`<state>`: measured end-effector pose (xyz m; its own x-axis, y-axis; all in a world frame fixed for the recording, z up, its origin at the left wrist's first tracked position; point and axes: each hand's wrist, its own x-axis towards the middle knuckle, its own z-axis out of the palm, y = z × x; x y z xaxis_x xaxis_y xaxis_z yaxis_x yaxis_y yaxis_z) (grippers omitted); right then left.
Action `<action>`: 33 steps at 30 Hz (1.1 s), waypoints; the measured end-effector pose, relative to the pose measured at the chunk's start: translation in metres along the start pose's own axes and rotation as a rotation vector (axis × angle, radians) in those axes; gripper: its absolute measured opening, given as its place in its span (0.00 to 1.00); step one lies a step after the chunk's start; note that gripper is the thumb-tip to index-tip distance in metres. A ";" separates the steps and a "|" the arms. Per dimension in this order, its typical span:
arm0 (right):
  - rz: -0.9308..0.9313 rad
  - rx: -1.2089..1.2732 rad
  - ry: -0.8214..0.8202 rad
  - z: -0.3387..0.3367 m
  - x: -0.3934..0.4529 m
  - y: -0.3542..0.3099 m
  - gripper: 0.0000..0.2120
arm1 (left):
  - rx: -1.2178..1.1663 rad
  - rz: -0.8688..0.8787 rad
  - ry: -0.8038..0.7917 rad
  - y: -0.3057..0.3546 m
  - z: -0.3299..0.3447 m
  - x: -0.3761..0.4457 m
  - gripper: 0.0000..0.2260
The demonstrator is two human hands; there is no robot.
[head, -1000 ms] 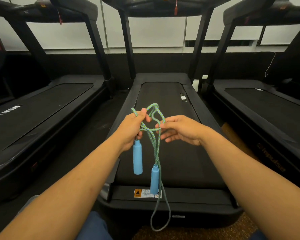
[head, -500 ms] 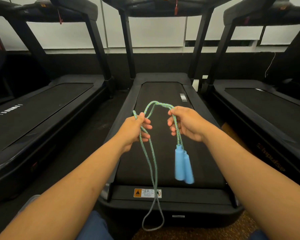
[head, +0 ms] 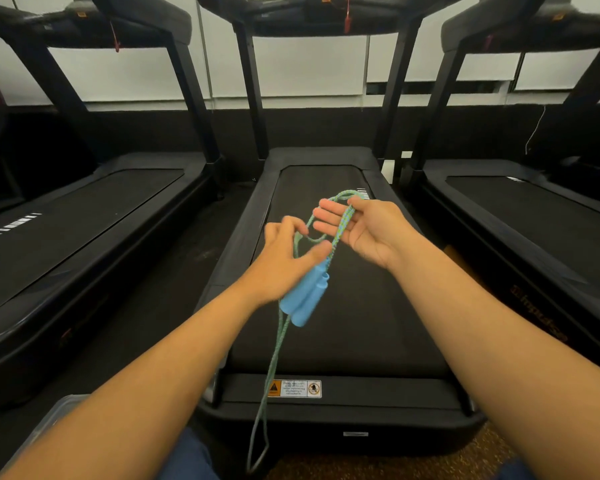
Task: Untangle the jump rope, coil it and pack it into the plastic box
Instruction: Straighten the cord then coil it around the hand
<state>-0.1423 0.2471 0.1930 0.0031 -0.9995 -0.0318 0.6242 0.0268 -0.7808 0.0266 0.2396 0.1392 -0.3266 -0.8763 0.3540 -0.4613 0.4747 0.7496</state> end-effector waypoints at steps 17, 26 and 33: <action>-0.124 -1.059 0.150 -0.034 0.006 0.000 0.11 | -0.110 -0.093 -0.115 0.008 -0.006 -0.001 0.13; -0.163 -1.188 -0.268 -0.051 -0.004 -0.008 0.14 | -0.412 -0.229 -0.096 -0.001 -0.014 0.003 0.19; -0.290 -1.253 -0.272 -0.042 -0.003 -0.002 0.13 | -0.501 -0.297 -0.118 -0.004 -0.015 0.003 0.17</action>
<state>-0.1763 0.2503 0.1689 0.2407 -0.9393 0.2446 -0.5144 -0.3372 -0.7885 0.0398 0.2340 0.1462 -0.3459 -0.9372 0.0455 -0.1108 0.0889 0.9899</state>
